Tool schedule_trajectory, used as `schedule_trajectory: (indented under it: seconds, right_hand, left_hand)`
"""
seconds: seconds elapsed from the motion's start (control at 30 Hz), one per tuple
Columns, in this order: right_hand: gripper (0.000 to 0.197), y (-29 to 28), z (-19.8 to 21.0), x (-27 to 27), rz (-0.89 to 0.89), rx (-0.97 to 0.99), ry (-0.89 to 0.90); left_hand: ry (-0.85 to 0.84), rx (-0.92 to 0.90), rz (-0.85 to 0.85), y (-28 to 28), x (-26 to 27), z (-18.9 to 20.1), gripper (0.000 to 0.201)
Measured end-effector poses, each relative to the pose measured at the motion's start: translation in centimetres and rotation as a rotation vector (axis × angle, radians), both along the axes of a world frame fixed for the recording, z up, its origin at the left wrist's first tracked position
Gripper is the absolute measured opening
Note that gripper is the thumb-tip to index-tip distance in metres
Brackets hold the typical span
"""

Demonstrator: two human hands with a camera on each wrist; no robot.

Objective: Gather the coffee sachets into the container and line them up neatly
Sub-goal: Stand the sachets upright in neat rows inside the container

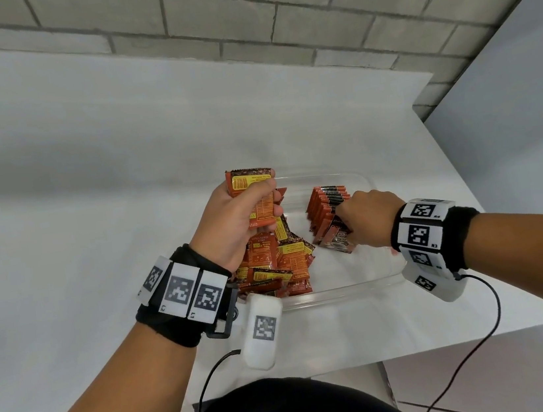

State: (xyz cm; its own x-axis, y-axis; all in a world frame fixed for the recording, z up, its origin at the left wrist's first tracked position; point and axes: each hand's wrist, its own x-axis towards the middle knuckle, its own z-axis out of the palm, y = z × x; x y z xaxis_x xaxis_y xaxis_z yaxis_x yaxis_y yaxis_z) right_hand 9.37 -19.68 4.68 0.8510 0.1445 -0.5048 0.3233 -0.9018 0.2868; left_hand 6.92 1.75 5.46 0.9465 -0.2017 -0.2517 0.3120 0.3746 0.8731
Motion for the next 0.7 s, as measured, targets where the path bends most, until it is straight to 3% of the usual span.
schedule_trajectory:
  seconds: [0.7]
  right_hand:
    - [0.019,-0.47,0.85,0.24,-0.025,0.079,-0.045]
  left_hand:
    - [0.006,0.011,-0.002,-0.43,0.02,-0.25,0.012]
